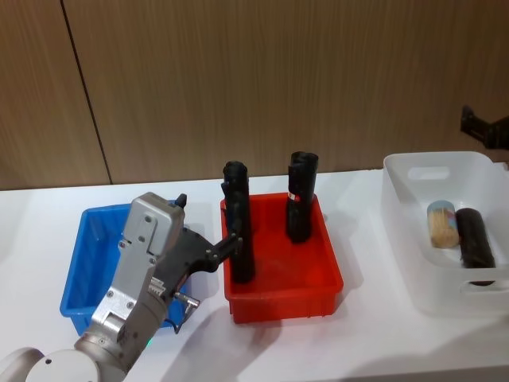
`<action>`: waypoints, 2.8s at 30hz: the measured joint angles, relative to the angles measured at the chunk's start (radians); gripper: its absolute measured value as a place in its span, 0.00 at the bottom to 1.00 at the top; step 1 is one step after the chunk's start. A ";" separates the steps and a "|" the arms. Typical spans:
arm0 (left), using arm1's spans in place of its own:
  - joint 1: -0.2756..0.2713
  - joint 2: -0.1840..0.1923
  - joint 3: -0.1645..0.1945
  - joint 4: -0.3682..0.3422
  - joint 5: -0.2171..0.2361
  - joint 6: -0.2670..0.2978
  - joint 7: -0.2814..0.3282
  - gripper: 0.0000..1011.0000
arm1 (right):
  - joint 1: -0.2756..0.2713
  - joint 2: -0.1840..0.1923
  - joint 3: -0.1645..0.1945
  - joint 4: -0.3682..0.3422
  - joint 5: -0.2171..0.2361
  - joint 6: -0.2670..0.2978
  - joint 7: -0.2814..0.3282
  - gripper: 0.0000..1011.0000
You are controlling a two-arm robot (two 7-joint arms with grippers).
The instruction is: Pick the cotton swabs from the blue box and place them into the white box.
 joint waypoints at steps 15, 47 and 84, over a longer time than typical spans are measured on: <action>0.000 0.000 0.000 0.000 0.000 0.000 0.000 0.99 | -0.003 0.000 0.000 -0.005 0.001 -0.003 0.002 0.99; 0.000 0.000 0.000 0.000 0.000 0.000 0.000 0.99 | -0.004 0.000 0.000 -0.008 0.001 -0.003 0.002 0.99; 0.000 0.000 0.000 0.000 0.000 0.000 0.000 0.99 | -0.004 0.000 0.000 -0.008 0.001 -0.003 0.002 0.99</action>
